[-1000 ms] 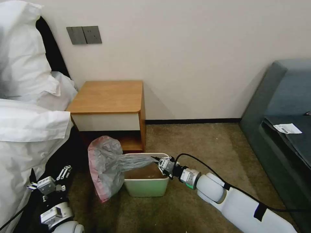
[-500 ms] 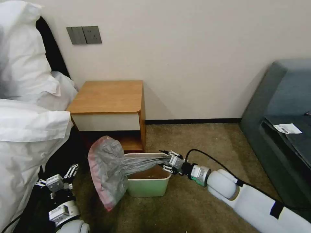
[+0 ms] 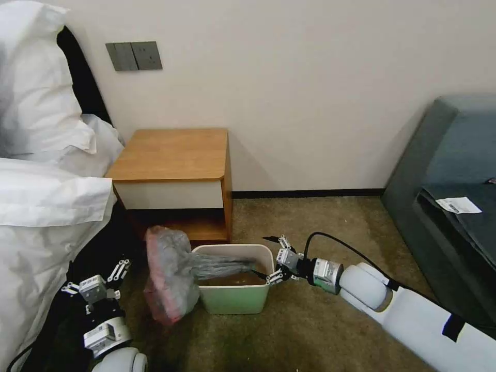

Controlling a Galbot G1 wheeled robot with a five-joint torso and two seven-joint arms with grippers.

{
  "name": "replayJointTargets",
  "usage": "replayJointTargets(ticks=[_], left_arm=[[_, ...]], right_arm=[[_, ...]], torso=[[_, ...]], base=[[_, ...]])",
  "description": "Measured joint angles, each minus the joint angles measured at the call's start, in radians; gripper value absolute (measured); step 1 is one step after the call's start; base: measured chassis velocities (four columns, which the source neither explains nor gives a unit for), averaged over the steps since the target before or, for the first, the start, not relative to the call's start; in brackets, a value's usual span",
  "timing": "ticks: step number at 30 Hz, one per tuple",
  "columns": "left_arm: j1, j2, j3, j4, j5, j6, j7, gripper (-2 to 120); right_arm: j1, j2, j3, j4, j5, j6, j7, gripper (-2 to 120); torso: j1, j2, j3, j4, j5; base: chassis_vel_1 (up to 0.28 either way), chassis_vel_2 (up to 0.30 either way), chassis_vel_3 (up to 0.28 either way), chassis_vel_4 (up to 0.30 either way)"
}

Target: Pick up the garbage bag from the table and place it over the trash can.

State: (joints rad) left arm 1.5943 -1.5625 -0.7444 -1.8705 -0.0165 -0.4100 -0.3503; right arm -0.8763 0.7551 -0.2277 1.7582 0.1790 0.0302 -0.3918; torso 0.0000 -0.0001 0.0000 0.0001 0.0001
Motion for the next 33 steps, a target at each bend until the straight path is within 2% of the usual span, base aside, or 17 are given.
replayJointTargets(ticks=[6, 9, 10, 12, 13, 15, 17, 18, 20, 21, 23, 24, 26, 28, 29, 31, 33], left_arm=[[-0.003, -0.003, 0.005, -0.001, 0.012, 0.002, 0.002, 100], [0.006, 0.006, 0.009, -0.046, -0.021, 0.031, 0.017, 100], [0.006, 0.006, 0.009, -0.046, -0.021, 0.031, 0.017, 100], [0.021, 0.026, 0.012, -0.108, -0.114, 0.079, 0.038, 100], [0.031, 0.046, 0.016, -0.157, -0.181, 0.123, 0.054, 100], [0.037, 0.064, 0.019, -0.192, -0.228, 0.153, 0.073, 100], [0.040, 0.101, 0.029, -0.273, -0.313, 0.199, 0.142, 100], [0.040, 0.101, 0.029, -0.273, -0.313, 0.199, 0.142, 100], [0.036, 0.135, 0.042, -0.358, -0.416, 0.259, 0.221, 100], [0.036, 0.135, 0.042, -0.358, -0.416, 0.259, 0.221, 100], [0.029, 0.177, 0.057, -0.470, -0.594, 0.364, 0.285, 100], [0.029, 0.177, 0.057, -0.470, -0.594, 0.364, 0.285, 100], [0.025, 0.225, 0.070, -0.529, -0.762, 0.444, 0.353, 100], [0.022, 0.268, 0.081, -0.533, -0.875, 0.497, 0.417, 100], [0.022, 0.268, 0.081, -0.533, -0.875, 0.497, 0.417, 100], [0.013, 0.309, 0.105, -0.485, -0.969, 0.530, 0.482, 100], [0.010, 0.321, 0.122, -0.456, -0.984, 0.530, 0.508, 100]], right_arm=[[-0.060, -0.042, 0.107, 0.013, 0.023, 0.055, -0.076, 100], [-0.160, -0.038, 0.265, 0.061, 0.054, 0.097, -0.056, 100], [-0.160, -0.038, 0.265, 0.061, 0.054, 0.097, -0.056, 100], [-0.236, -0.012, 0.351, 0.108, 0.056, 0.113, 0.014, 100], [-0.293, 0.018, 0.392, 0.148, 0.048, 0.120, 0.096, 100], [-0.325, 0.042, 0.407, 0.170, 0.040, 0.121, 0.146, 100], [-0.387, 0.128, 0.423, 0.208, 0.011, 0.123, 0.237, 100], [-0.387, 0.128, 0.423, 0.208, 0.011, 0.123, 0.237, 100], [-0.409, 0.213, 0.422, 0.211, -0.032, 0.138, 0.281, 100], [-0.409, 0.213, 0.422, 0.211, -0.032, 0.138, 0.281, 100], [-0.413, 0.283, 0.411, 0.203, -0.072, 0.156, 0.312, 100], [-0.413, 0.283, 0.411, 0.203, -0.072, 0.156, 0.312, 100], [-0.418, 0.324, 0.406, 0.195, -0.096, 0.164, 0.315, 100], [-0.425, 0.354, 0.401, 0.186, -0.114, 0.171, 0.315, 100], [-0.425, 0.354, 0.401, 0.186, -0.114, 0.171, 0.315, 100], [-0.434, 0.382, 0.396, 0.178, -0.131, 0.179, 0.313, 100], [-0.438, 0.393, 0.395, 0.175, -0.137, 0.182, 0.312, 100]], torso=[[0.000, 0.000, 0.000, -0.0001, 0.0000], [0.000, 0.000, 0.000, -0.0001, -0.0003], [0.000, 0.000, 0.000, -0.0001, -0.0003], [0.000, 0.000, 0.000, -0.0001, -0.0003], [0.000, 0.000, 0.000, -0.0002, -0.0003], [0.000, 0.000, 0.000, 0.0000, -0.0002], [0.000, 0.000, 0.000, -0.0003, 0.0000], [0.000, 0.000, 0.000, -0.0003, 0.0000], [0.000, 0.000, 0.000, -0.0001, -0.0003], [0.000, 0.000, 0.000, -0.0001, -0.0003], [0.000, 0.000, 0.000, 0.0000, 0.0001], [0.000, 0.000, 0.000, 0.0000, 0.0001], [0.000, 0.000, 0.000, 0.0000, -0.0001], [0.000, 0.000, 0.000, 0.0000, -0.0003], [0.000, 0.000, 0.000, 0.0000, -0.0003], [0.000, 0.000, 0.000, 0.0000, -0.0002], [0.000, 0.000, 0.000, 0.0000, -0.0003]], base=[[0.000, 0.000, 0.000, 0.000], [0.000, 0.000, 0.000, 0.000], [0.000, 0.000, 0.000, 0.000], [0.000, 0.000, 0.000, 0.000], [0.000, 0.000, 0.000, 0.000], [0.000, 0.000, 0.000, 0.000], [0.000, 0.000, 0.000, 0.000], [0.000, 0.000, 0.000, 0.000], [0.000, 0.000, 0.000, 0.000], [0.000, 0.000, 0.000, 0.000], [0.000, 0.000, 0.000, 0.000], [0.000, 0.000, 0.000, 0.000], [0.000, 0.000, 0.000, 0.000], [0.000, 0.000, 0.000, 0.000], [0.000, 0.000, 0.000, 0.000], [0.000, 0.000, 0.000, 0.000], [0.000, 0.000, 0.000, 0.000]])
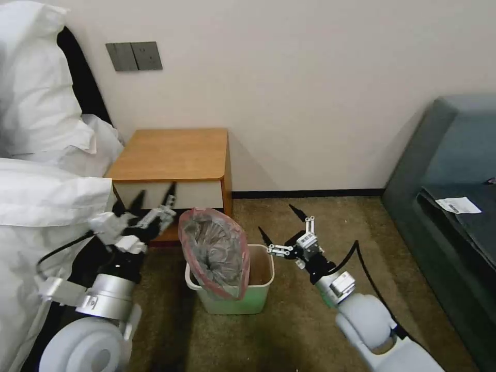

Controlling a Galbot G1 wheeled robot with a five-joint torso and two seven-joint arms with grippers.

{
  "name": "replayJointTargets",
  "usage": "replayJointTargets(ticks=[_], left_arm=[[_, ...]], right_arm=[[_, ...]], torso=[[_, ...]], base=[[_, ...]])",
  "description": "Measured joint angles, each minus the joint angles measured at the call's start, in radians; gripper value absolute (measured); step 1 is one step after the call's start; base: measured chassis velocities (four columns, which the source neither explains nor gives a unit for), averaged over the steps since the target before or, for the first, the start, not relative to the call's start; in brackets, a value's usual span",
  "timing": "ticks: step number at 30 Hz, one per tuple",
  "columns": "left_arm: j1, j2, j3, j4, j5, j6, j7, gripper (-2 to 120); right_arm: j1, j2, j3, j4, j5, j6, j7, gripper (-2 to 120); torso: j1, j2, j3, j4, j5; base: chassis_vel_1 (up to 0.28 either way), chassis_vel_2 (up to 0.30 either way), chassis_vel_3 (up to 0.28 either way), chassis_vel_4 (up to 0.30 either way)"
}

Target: Pick up the garbage bag from the table and place it over the trash can.

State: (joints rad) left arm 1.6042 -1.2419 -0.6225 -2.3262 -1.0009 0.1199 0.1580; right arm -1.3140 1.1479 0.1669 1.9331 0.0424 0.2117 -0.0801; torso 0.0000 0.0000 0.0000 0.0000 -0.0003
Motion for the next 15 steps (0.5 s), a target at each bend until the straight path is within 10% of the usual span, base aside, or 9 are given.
replayJointTargets(ticks=[6, 15], left_arm=[[-0.008, 0.021, 0.128, 0.151, -0.012, -0.014, 0.160, 100], [0.027, -0.006, 0.194, 0.200, 0.045, -0.025, 0.186, 100]], right_arm=[[-0.012, 0.030, -0.004, -0.008, -0.025, 0.004, -0.013, 100], [-0.023, 0.050, -0.003, -0.028, -0.044, 0.018, -0.028, 100]], torso=[[0.000, 0.000, 0.000, 0.0000, 0.0000], [0.000, 0.000, 0.000, -0.0001, 0.0003]], base=[[0.000, 0.000, 0.000, 0.000], [0.000, 0.000, 0.000, 0.000]])
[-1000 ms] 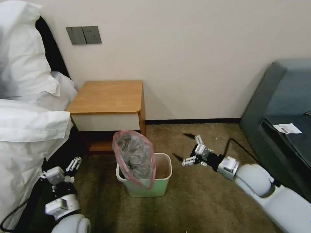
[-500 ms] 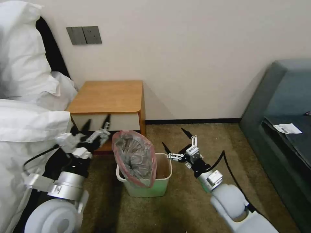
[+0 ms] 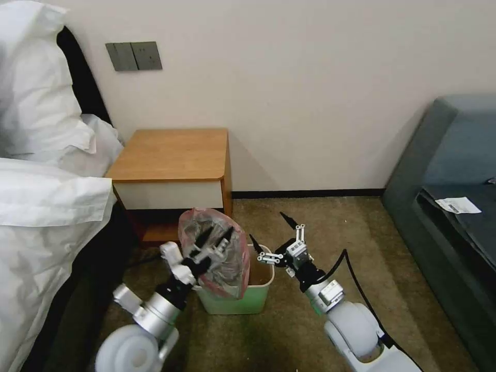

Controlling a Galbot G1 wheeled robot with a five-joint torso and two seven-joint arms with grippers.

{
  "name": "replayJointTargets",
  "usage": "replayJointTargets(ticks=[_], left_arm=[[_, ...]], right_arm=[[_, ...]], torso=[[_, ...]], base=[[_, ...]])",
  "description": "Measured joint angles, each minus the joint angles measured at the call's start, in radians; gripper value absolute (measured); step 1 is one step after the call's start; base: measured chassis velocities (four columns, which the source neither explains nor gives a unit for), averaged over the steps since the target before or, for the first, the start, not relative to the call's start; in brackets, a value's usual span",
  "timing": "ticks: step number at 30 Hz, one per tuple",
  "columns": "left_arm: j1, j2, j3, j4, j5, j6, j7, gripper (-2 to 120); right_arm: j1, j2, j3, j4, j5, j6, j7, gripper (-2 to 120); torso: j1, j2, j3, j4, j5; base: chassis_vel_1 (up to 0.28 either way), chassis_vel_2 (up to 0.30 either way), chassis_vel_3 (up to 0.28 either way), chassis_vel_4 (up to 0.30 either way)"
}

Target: Pick up the garbage bag from the table and place it over the trash can.

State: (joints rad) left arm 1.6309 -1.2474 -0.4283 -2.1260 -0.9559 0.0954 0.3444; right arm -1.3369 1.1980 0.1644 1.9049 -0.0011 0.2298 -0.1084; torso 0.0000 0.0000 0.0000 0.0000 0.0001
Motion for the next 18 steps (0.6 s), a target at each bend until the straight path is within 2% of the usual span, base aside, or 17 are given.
replayJointTargets(ticks=[3, 4, 6, 8, 10, 18], left_arm=[[0.035, -0.011, -0.019, 0.015, 0.074, -0.027, -0.052, 100], [0.035, -0.011, -0.019, 0.015, 0.074, -0.027, -0.052, 100], [0.051, -0.024, -0.035, 0.023, 0.128, -0.044, -0.102, 100], [0.053, -0.027, -0.039, 0.026, 0.137, -0.046, -0.113, 100], [0.058, -0.044, -0.051, 0.035, 0.178, -0.049, -0.173, 100], [0.048, -0.083, -0.052, 0.071, 0.290, -0.044, -0.262, 100]], right_arm=[[-0.001, 0.004, 0.001, -0.012, -0.002, 0.010, -0.002, 100], [-0.001, 0.004, 0.001, -0.012, -0.002, 0.010, -0.002, 100], [0.003, 0.007, 0.000, -0.019, -0.003, 0.015, -0.002, 100], [0.004, 0.007, 0.000, -0.019, -0.003, 0.015, -0.002, 100], [0.006, 0.007, 0.000, -0.020, -0.003, 0.019, -0.003, 100], [-0.004, -0.002, 0.005, -0.010, -0.003, 0.035, -0.008, 100]], torso=[[0.000, 0.000, 0.000, 0.0001, 0.0000], [0.000, 0.000, 0.000, 0.0001, 0.0000], [0.000, 0.000, 0.000, 0.0000, -0.0001], [0.000, 0.000, 0.000, 0.0000, 0.0000], [0.000, 0.000, 0.000, 0.0001, 0.0000], [0.000, 0.000, 0.000, 0.0000, -0.0001]], base=[[0.000, 0.000, 0.000, 0.000], [0.000, 0.000, 0.000, 0.000], [0.000, 0.000, 0.000, 0.000], [0.000, 0.000, 0.000, 0.000], [0.000, 0.000, 0.000, 0.000], [0.000, 0.000, 0.000, 0.000]])
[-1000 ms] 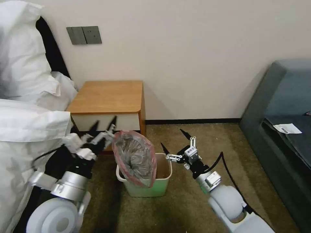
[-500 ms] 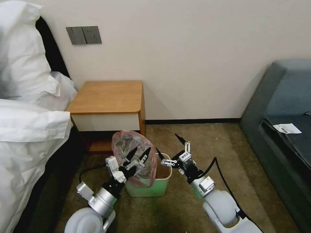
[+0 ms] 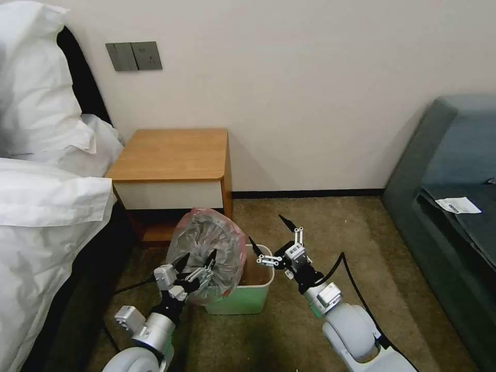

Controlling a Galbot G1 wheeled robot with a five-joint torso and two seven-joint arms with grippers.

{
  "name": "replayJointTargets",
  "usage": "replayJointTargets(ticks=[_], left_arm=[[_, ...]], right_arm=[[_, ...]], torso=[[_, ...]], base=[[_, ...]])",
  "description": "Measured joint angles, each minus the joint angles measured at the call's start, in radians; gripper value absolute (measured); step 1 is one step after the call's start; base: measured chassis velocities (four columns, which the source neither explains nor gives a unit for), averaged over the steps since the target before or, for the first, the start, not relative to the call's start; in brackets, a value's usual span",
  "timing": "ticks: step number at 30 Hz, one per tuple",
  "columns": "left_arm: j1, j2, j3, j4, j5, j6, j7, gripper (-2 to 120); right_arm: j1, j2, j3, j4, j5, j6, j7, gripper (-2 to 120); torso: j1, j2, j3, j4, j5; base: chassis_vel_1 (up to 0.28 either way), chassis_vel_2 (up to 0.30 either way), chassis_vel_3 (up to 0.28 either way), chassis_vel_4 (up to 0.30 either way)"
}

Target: Pick up the garbage bag from the table and place it over the trash can.

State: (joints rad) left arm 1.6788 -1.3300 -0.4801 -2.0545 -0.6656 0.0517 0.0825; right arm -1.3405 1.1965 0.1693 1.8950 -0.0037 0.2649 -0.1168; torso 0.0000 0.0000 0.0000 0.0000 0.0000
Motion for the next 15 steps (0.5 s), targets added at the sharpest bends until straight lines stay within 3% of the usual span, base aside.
replayJointTargets(ticks=[6, 15], left_arm=[[-0.024, -0.029, 0.004, 0.035, 0.072, -0.005, -0.037, 100], [-0.035, -0.053, -0.009, 0.035, 0.077, -0.017, -0.067, 100]], right_arm=[[-0.013, 0.002, 0.005, 0.002, -0.003, 0.011, -0.004, 100], [-0.024, 0.008, 0.006, -0.008, -0.011, 0.018, -0.005, 100]], torso=[[0.000, 0.000, 0.000, 0.0000, 0.0000], [0.000, 0.000, 0.000, 0.0000, 0.0000]], base=[[0.000, 0.000, 0.000, 0.000], [0.000, 0.000, 0.000, 0.000]])
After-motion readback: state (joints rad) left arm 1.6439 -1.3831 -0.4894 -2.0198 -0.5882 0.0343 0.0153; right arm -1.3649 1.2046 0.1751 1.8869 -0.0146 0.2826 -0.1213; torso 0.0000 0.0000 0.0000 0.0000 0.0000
